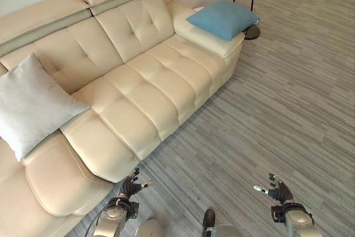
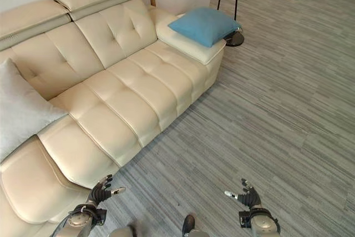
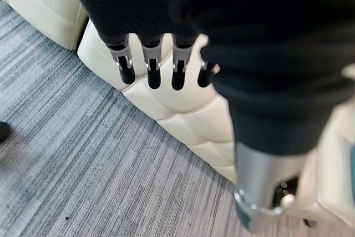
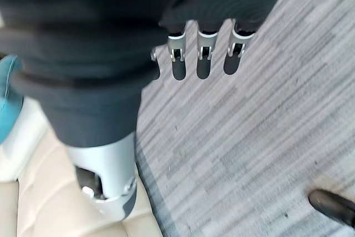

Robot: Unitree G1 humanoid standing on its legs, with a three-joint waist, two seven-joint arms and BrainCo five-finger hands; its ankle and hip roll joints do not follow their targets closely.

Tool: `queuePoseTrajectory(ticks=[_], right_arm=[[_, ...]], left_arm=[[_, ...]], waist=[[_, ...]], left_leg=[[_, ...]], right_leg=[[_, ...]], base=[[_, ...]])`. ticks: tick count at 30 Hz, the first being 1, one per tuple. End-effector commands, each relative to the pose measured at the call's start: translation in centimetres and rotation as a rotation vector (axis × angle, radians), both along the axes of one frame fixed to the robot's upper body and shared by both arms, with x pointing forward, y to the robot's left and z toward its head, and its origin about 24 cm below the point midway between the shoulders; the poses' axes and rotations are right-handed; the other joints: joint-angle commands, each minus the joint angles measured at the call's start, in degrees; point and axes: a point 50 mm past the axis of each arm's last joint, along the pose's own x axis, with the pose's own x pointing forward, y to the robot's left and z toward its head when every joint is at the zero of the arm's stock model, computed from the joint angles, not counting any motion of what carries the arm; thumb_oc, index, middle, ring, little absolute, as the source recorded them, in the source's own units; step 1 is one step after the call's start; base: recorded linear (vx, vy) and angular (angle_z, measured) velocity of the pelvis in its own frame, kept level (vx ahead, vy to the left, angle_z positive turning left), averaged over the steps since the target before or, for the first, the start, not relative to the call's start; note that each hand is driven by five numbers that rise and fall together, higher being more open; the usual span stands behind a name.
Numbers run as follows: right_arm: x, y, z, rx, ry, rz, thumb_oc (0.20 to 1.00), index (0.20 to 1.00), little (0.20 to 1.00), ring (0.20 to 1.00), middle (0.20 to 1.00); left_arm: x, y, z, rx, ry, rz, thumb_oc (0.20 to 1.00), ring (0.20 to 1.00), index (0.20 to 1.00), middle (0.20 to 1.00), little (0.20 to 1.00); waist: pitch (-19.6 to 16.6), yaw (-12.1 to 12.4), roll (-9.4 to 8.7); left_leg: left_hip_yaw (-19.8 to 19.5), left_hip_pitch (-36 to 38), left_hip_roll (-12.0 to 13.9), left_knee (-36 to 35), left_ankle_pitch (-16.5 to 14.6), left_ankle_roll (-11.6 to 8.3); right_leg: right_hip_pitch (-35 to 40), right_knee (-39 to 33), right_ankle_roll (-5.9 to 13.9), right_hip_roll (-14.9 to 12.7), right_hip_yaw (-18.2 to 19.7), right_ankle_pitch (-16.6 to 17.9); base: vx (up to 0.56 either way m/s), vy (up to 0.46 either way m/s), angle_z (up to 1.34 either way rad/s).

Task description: Pick up all the scattered cushions and arrange them neatly on the sofa.

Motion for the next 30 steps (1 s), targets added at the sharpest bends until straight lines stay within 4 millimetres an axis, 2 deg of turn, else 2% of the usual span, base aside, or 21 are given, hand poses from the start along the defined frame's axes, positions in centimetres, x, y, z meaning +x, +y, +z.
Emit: queuePoseTrajectory(ticks=[1,2,3,4,5,7,10,12,15,17,18,20,24,26,28,30], right_arm=[[1.2,0.2,0.9,0.002,-0.073,-0.001,1.000,1.000,1.000,1.000,1.000],[1.1,0.3,0.7,0.003,-0.065,-0.003,1.000,1.000,1.000,1.000,1.000],[0.9,0.5,0.6,0.012,-0.057,0.005,1.000,1.000,1.000,1.000,1.000],[0.7,0.8,0.4,0.019,-0.051,0.017,1.000,1.000,1.000,1.000,1.000],[0.7,0.9,0.4,0.019,-0.051,0.017,1.000,1.000,1.000,1.000,1.000],[0.9,1.5,0.3,0.038,-0.050,0.032,1.000,1.000,1.000,1.000,1.000],[1.5,2.2,0.4,0.069,-0.063,0.048,1.000,1.000,1.000,1.000,1.000],[1.9,2.7,0.6,0.088,-0.084,0.049,1.000,1.000,1.000,1.000,1.000],[2.4,2.9,0.8,0.106,-0.099,0.047,1.000,1.000,1.000,1.000,1.000],[2.7,3.0,0.9,0.108,-0.106,0.049,1.000,1.000,1.000,1.000,1.000],[2.7,3.0,0.9,0.108,-0.106,0.049,1.000,1.000,1.000,1.000,1.000],[3.0,3.1,1.1,0.099,-0.110,0.059,1.000,1.000,1.000,1.000,1.000],[2.4,2.8,0.9,0.073,-0.090,0.063,1.000,1.000,1.000,1.000,1.000],[1.7,2.5,0.6,0.080,-0.079,0.051,1.000,1.000,1.000,1.000,1.000],[1.4,2.2,0.5,0.076,-0.069,0.046,1.000,1.000,1.000,1.000,1.000],[1.4,1.8,0.6,0.071,-0.078,0.026,1.000,1.000,1.000,1.000,1.000]], left_arm=[[-0.2,1.8,0.9,0.044,-0.032,0.009,1.000,1.000,1.000,1.000,1.000],[-0.4,1.9,0.9,0.047,-0.029,0.012,1.000,1.000,1.000,1.000,1.000],[-0.8,2.1,0.7,0.045,-0.018,0.019,1.000,1.000,1.000,1.000,1.000],[-1.3,2.6,0.5,0.052,0.003,0.030,1.000,1.000,1.000,1.000,1.000],[-1.3,2.6,0.5,0.052,0.003,0.030,1.000,1.000,1.000,1.000,1.000],[-1.5,3.3,0.6,0.062,0.005,0.055,1.000,1.000,1.000,1.000,1.000],[-1.6,4.5,1.1,0.090,-0.004,0.081,1.000,1.000,1.000,1.000,1.000],[-1.6,4.9,1.2,0.104,-0.007,0.099,1.000,1.000,1.000,1.000,1.000],[-1.5,5.1,1.4,0.105,-0.020,0.113,1.000,1.000,1.000,1.000,1.000],[-1.4,5.1,1.5,0.101,-0.027,0.122,1.000,1.000,1.000,1.000,1.000],[-1.4,5.1,1.5,0.100,-0.027,0.122,1.000,1.000,1.000,1.000,1.000],[-1.2,5.0,1.5,0.102,-0.033,0.122,1.000,1.000,1.000,1.000,1.000],[-0.9,4.6,1.6,0.102,-0.048,0.111,1.000,1.000,1.000,1.000,1.000],[-1.0,4.3,1.4,0.099,-0.041,0.089,1.000,1.000,1.000,1.000,1.000],[-1.3,3.8,1.0,0.081,-0.028,0.084,1.000,1.000,1.000,1.000,1.000],[-1.1,3.3,0.9,0.062,-0.025,0.073,1.000,1.000,1.000,1.000,1.000]], waist=[[1.31,3.20,1.18],[1.31,3.69,1.21],[0.91,3.93,1.44],[0.33,3.67,1.07],[0.35,3.78,1.04],[0.09,4.41,0.44],[0.13,4.88,0.16],[0.21,4.85,0.61],[0.02,3.86,1.16],[0.48,2.96,1.59],[0.59,2.93,1.68],[1.45,1.86,1.73],[1.80,-0.06,2.35],[1.17,-0.72,2.29],[-0.10,-1.54,3.15],[-0.18,-1.98,3.69]], left_leg=[[-2.21,-5.27,-3.57,0.27,3.57,0.98],[-3.56,-6.22,-3.98,0.32,4.19,0.67],[-4.47,-4.97,-4.01,-0.74,3.58,1.26],[-4.01,-4.30,-4.20,1.23,2.30,2.77],[-3.90,-4.28,-4.18,1.28,2.23,2.78],[-2.18,-3.12,-3.83,2.01,0.30,3.87],[0.27,-0.57,-3.10,2.87,-2.64,5.56],[1.19,1.63,-2.74,2.67,-3.97,6.29],[2.09,5.67,-2.61,0.87,-5.61,6.72],[2.44,8.55,-2.59,-0.59,-6.56,6.63],[2.39,8.73,-2.52,-0.61,-6.66,6.60],[2.66,12.87,-2.98,-1.75,-8.63,6.10],[0.43,18.03,-3.19,-2.97,-10.84,4.99],[-1.18,20.06,-2.86,-3.15,-11.52,4.23],[-1.73,20.68,-0.18,-1.87,-9.41,2.05],[-1.82,16.66,2.25,3.94,-4.26,-0.01]], right_leg=[[4.54,1.11,5.49,3.75,6.10,-4.37],[4.91,1.44,5.66,4.03,6.97,-4.89],[5.51,1.75,6.00,4.25,8.32,-5.90],[6.05,2.94,6.79,3.06,9.48,-6.74],[6.03,2.99,6.80,3.04,9.61,-6.77],[5.11,5.49,7.99,1.74,11.17,-6.25],[2.07,13.30,9.45,0.05,12.40,-3.03],[-0.78,17.15,10.02,-1.02,11.34,-0.35],[-4.49,15.16,9.12,-1.38,7.89,0.04],[-7.95,12.22,9.19,-1.44,5.33,0.88],[-7.76,12.22,9.19,-1.38,5.27,0.81],[-10.87,4.97,10.38,-2.04,1.96,3.94],[-14.67,1.48,11.35,-1.51,2.28,6.41],[-13.34,1.49,10.98,-1.65,3.87,7.09],[-12.50,2.90,9.71,-1.07,3.98,7.12],[-11.03,2.49,8.27,-0.54,2.99,6.39]], base=[[0.27,0.049,-0.54],[0.31,0.091,-0.77],[0.55,0.268,-1.21],[0.46,0.245,-1.15],[0.42,0.263,-1.16],[0.23,0.166,-0.94],[0.25,0.162,-1.03],[0.22,0.117,-0.52],[0.26,0.065,-0.35],[0.23,0.018,-0.26],[0.28,-0.021,-0.13],[0.39,-0.071,0.01],[0.37,-0.128,-0.05],[0.40,-0.213,0.45],[0.35,-0.245,0.81],[0.19,-0.268,0.91]])
